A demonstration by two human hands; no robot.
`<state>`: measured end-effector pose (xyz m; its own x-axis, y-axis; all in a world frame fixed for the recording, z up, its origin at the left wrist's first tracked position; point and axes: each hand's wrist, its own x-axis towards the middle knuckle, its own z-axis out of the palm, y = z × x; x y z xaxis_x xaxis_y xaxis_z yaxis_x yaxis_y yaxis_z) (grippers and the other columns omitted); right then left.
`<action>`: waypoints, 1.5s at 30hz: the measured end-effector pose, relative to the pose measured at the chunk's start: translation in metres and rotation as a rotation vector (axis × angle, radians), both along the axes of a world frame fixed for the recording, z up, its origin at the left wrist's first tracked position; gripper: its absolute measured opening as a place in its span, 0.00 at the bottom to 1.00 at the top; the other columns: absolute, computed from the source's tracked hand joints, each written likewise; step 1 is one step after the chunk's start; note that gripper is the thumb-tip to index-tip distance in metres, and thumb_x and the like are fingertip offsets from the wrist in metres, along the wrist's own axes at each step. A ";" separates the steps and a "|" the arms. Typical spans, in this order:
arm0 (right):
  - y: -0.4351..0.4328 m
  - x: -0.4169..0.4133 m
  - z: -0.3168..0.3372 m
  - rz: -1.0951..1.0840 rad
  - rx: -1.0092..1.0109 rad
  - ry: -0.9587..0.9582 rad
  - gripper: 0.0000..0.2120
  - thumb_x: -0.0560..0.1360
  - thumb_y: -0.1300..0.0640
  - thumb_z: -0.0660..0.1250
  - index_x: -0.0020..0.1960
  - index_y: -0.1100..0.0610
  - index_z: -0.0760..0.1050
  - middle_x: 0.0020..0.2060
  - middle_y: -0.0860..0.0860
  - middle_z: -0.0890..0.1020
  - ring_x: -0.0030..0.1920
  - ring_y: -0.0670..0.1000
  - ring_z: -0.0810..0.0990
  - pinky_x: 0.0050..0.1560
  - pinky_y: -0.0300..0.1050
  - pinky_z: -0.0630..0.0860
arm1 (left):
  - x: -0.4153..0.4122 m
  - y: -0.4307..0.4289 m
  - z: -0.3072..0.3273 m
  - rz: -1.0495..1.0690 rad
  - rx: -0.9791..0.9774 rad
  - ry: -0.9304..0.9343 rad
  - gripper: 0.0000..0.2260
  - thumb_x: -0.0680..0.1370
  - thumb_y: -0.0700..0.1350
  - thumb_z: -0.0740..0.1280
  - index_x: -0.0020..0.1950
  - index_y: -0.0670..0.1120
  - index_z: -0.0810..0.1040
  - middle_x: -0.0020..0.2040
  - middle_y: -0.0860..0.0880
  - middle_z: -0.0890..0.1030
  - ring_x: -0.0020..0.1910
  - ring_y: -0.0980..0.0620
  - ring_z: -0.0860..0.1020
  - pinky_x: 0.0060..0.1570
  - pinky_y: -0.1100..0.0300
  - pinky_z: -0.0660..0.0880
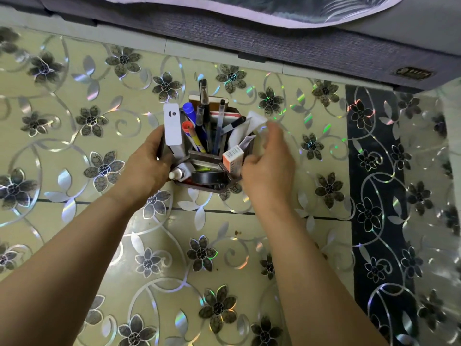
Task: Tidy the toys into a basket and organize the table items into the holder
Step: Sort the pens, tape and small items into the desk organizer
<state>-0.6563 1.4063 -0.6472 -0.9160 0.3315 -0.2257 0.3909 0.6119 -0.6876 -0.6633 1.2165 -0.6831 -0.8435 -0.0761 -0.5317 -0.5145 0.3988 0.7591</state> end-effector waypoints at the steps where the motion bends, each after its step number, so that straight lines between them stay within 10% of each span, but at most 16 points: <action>1: -0.003 -0.002 0.016 0.006 0.074 0.160 0.28 0.71 0.68 0.60 0.70 0.56 0.67 0.63 0.53 0.76 0.63 0.54 0.74 0.61 0.44 0.68 | 0.000 0.001 0.000 0.010 0.012 0.005 0.19 0.70 0.50 0.60 0.60 0.63 0.71 0.51 0.52 0.81 0.47 0.47 0.78 0.58 0.42 0.75; 6: -0.041 -0.030 0.046 0.416 0.161 0.439 0.32 0.70 0.75 0.59 0.72 0.59 0.66 0.70 0.54 0.71 0.72 0.54 0.65 0.73 0.49 0.61 | -0.002 0.003 -0.003 0.037 0.026 0.004 0.17 0.71 0.51 0.59 0.58 0.64 0.72 0.45 0.55 0.80 0.44 0.50 0.76 0.56 0.45 0.75; 10: -0.051 -0.030 0.030 0.557 0.207 0.450 0.26 0.66 0.69 0.61 0.64 0.64 0.75 0.61 0.57 0.78 0.61 0.57 0.77 0.61 0.48 0.74 | -0.004 0.003 -0.001 0.042 0.035 -0.003 0.16 0.72 0.50 0.59 0.58 0.63 0.72 0.44 0.48 0.80 0.45 0.38 0.77 0.56 0.41 0.75; 19: -0.022 0.024 0.017 0.325 0.050 0.416 0.34 0.69 0.77 0.57 0.73 0.58 0.66 0.68 0.54 0.73 0.68 0.51 0.72 0.67 0.42 0.69 | -0.012 0.005 0.000 0.028 -0.026 0.000 0.21 0.77 0.40 0.61 0.67 0.57 0.71 0.53 0.50 0.79 0.49 0.47 0.79 0.43 0.58 0.78; 26: 0.022 0.035 -0.004 0.013 0.057 0.242 0.25 0.79 0.68 0.57 0.74 0.57 0.63 0.69 0.54 0.72 0.69 0.53 0.71 0.66 0.43 0.67 | 0.004 0.023 -0.001 0.027 0.008 -0.079 0.14 0.70 0.47 0.61 0.53 0.50 0.79 0.52 0.42 0.82 0.50 0.40 0.80 0.52 0.39 0.78; 33: 0.060 0.049 -0.012 -0.021 -0.016 -0.087 0.24 0.81 0.61 0.56 0.76 0.50 0.60 0.63 0.54 0.78 0.62 0.56 0.74 0.59 0.46 0.70 | 0.010 0.066 -0.004 0.006 0.012 -0.078 0.13 0.76 0.40 0.61 0.59 0.49 0.77 0.48 0.44 0.81 0.42 0.47 0.79 0.39 0.55 0.80; 39: 0.115 0.065 -0.015 -0.137 -0.026 -0.062 0.23 0.79 0.64 0.57 0.73 0.50 0.64 0.60 0.52 0.80 0.59 0.56 0.77 0.57 0.46 0.71 | 0.003 0.124 0.001 -0.163 0.012 -0.023 0.11 0.74 0.45 0.62 0.55 0.53 0.77 0.47 0.45 0.82 0.41 0.41 0.81 0.40 0.38 0.80; 45: 0.183 0.077 -0.012 -0.307 0.042 -0.097 0.24 0.80 0.63 0.57 0.75 0.51 0.62 0.63 0.54 0.78 0.63 0.54 0.75 0.62 0.41 0.68 | -0.017 0.212 0.003 -0.300 -0.005 0.009 0.10 0.78 0.41 0.62 0.55 0.53 0.76 0.49 0.46 0.81 0.37 0.52 0.78 0.30 0.62 0.76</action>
